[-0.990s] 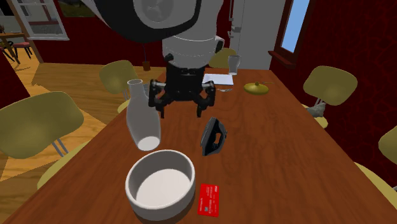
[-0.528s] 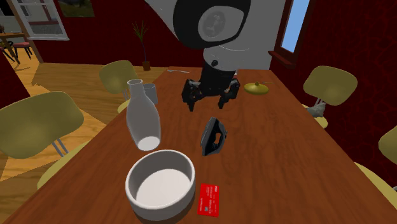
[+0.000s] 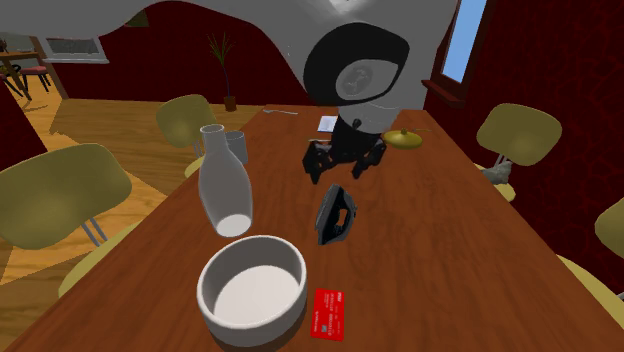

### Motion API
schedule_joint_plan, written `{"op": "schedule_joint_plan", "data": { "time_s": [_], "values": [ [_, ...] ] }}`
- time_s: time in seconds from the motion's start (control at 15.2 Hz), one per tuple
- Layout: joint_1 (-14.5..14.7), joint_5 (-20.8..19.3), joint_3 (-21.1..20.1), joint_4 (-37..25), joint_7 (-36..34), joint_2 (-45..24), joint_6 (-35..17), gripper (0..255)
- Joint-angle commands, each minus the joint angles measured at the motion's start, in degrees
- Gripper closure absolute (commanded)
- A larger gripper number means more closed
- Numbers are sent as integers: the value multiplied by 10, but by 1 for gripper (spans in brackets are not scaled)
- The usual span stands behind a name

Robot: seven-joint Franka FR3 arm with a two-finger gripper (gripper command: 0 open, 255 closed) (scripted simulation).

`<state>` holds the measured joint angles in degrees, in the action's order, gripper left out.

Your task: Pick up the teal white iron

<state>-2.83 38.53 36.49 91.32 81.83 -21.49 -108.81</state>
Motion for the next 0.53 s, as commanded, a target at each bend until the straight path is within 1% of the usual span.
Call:
{"op": "schedule_joint_plan", "data": {
  "time_s": [0.0, 0.13, 0.2, 0.46],
  "values": [
    [2, 4, -2, 13, 7, -1, -13, 0],
    [2, 5, -2, 16, 9, -2, -16, 0],
    [1, 5, -2, 15, 9, -3, -15, 255],
    [1, 5, -2, 15, 9, -3, -15, 255]
  ]
}}
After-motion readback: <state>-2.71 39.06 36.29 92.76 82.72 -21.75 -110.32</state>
